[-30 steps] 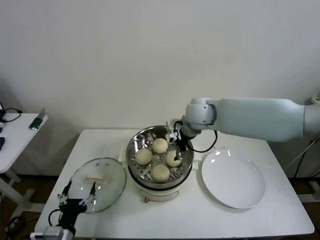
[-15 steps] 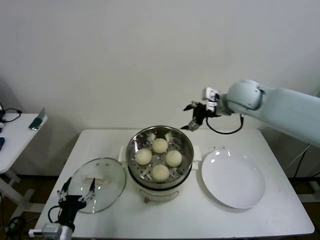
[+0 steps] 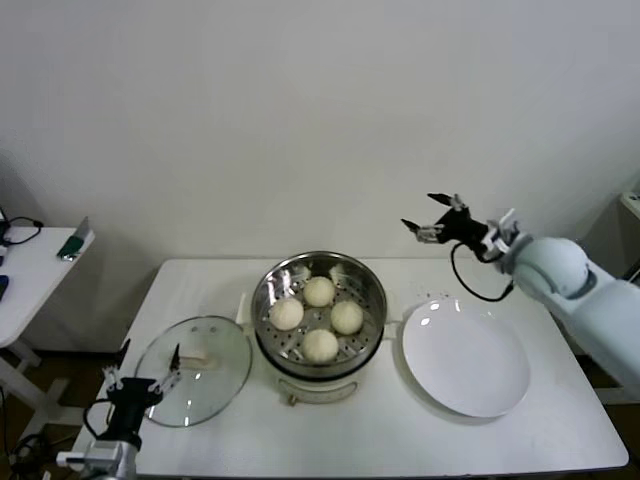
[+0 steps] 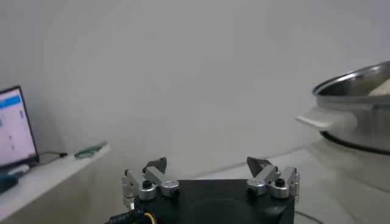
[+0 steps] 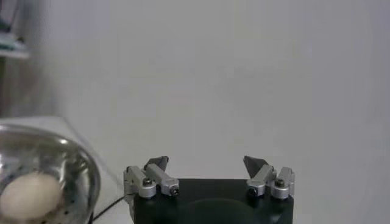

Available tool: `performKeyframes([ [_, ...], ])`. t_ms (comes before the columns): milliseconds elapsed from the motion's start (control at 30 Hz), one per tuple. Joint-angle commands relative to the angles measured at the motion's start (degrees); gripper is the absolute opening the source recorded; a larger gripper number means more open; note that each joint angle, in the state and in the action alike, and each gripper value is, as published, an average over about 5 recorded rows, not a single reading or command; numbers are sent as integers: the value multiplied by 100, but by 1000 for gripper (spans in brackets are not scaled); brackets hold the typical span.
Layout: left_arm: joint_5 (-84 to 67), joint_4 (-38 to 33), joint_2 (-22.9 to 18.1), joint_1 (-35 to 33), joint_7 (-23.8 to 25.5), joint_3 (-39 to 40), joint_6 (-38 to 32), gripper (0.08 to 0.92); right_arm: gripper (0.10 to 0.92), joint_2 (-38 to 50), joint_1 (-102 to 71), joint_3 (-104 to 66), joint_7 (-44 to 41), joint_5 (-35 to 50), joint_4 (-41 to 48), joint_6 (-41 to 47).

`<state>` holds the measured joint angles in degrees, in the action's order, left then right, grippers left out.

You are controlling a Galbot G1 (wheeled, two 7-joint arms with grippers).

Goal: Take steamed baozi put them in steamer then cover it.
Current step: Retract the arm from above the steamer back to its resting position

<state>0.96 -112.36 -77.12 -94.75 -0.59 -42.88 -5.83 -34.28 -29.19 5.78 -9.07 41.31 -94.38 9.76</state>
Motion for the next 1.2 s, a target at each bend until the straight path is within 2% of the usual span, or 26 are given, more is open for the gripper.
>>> performKeyframes([
  [33,1033,427,155,84,-345,-4,-605,823,823,-1471,-6073,-5146,411,-795,-276,-1771],
  [133,1748,489,257,52,-764,-22,-600,823,823,-1874,-6407,-5189,355,-980,-287,-2109],
  [300,4090,662,600,-75,-2046,-105,-685,823,823,-2334,-6798,-5082,292,-1143,-318,-2348],
  [467,6020,902,958,-413,-2754,7,-96,823,823,-2626,-6867,-4849,342,-1343,-124,-2524],
  [733,7620,1553,783,-197,-2896,348,344,823,823,-2850,-6754,-4615,396,-1477,-10,-2606],
  [1200,7774,2317,568,717,-2685,883,369,823,823,-3121,-6722,-4321,248,-1807,-9,-2642],
])
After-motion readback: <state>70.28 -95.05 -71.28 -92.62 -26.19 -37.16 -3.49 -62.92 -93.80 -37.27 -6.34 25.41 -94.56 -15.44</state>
